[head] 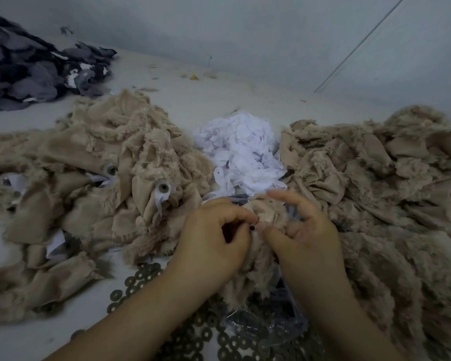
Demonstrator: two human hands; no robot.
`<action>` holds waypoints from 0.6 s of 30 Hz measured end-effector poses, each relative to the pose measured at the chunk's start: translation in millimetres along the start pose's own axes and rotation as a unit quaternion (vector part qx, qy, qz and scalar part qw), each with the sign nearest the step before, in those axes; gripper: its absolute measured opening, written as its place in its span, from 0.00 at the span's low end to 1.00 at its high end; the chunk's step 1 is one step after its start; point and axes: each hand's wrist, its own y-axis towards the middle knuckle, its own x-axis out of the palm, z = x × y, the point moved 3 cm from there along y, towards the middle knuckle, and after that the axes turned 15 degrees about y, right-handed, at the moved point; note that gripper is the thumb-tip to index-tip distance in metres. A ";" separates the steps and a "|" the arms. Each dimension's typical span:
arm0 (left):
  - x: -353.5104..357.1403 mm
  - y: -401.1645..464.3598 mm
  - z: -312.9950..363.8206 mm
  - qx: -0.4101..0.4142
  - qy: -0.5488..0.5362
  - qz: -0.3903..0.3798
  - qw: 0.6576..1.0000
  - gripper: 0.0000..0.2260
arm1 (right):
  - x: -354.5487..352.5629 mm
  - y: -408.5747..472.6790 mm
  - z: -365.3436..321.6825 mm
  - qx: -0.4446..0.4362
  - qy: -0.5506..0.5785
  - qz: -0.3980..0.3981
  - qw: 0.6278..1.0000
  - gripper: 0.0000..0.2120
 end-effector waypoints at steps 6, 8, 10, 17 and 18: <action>4.2 26.7 -9.3 -0.081 -0.023 -0.102 0.991 0.12 | 2.3 3.8 7.3 0.079 0.061 -0.035 0.994 0.12; 11.7 48.4 -13.3 -0.079 0.011 -0.105 0.991 0.12 | -1.1 6.0 10.7 0.104 0.058 -0.019 0.993 0.11; 24.2 70.4 -18.7 -0.045 0.085 -0.109 0.989 0.07 | -3.2 6.6 14.9 0.117 0.043 -0.006 0.992 0.09; 49.9 100.3 -45.1 -0.016 0.354 -0.175 0.919 0.11 | -3.9 8.4 19.3 0.115 0.004 -0.013 0.993 0.13; 49.8 98.2 -48.5 -0.026 0.361 -0.177 0.915 0.13 | -3.6 8.8 19.4 0.118 0.005 -0.014 0.993 0.13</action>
